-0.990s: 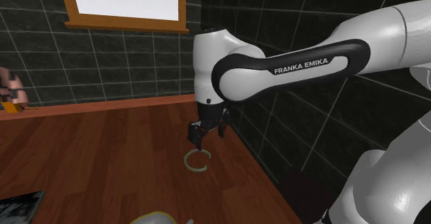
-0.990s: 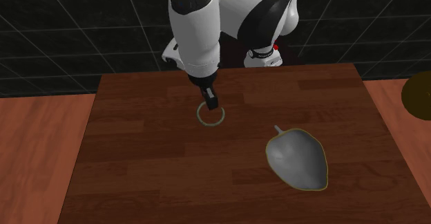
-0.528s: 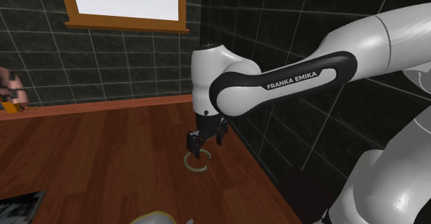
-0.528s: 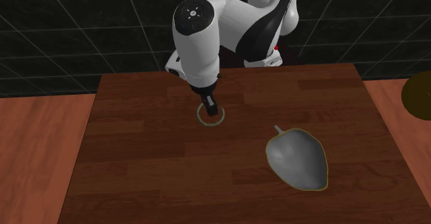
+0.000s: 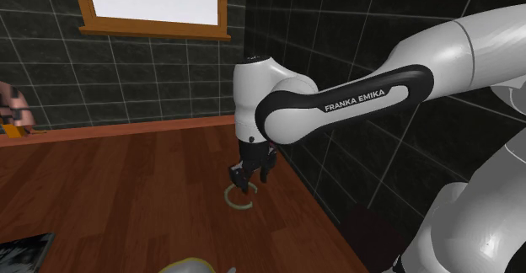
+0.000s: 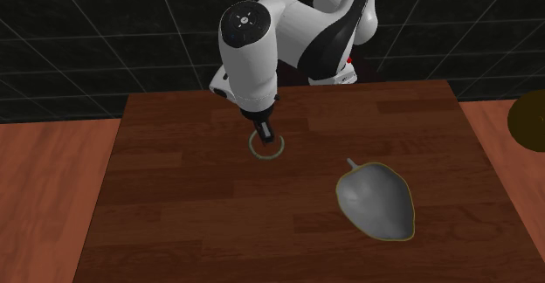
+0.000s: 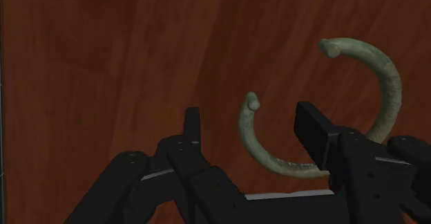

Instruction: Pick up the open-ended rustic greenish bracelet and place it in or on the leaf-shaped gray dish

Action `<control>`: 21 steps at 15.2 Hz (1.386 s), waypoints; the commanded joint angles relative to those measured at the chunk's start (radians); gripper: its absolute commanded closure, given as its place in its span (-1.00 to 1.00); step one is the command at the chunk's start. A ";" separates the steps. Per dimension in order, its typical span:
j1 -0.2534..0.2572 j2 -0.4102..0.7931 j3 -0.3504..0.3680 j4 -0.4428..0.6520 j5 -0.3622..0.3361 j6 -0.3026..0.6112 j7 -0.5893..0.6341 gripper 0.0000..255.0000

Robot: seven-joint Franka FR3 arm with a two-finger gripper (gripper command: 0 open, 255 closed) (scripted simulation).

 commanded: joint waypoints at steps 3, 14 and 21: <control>0.000 0.000 0.000 0.000 0.000 0.000 0.000 1.00; -0.001 -0.020 -0.005 0.049 0.007 -0.067 -0.008 1.00; -0.002 -0.038 -0.011 0.126 0.012 -0.161 -0.015 1.00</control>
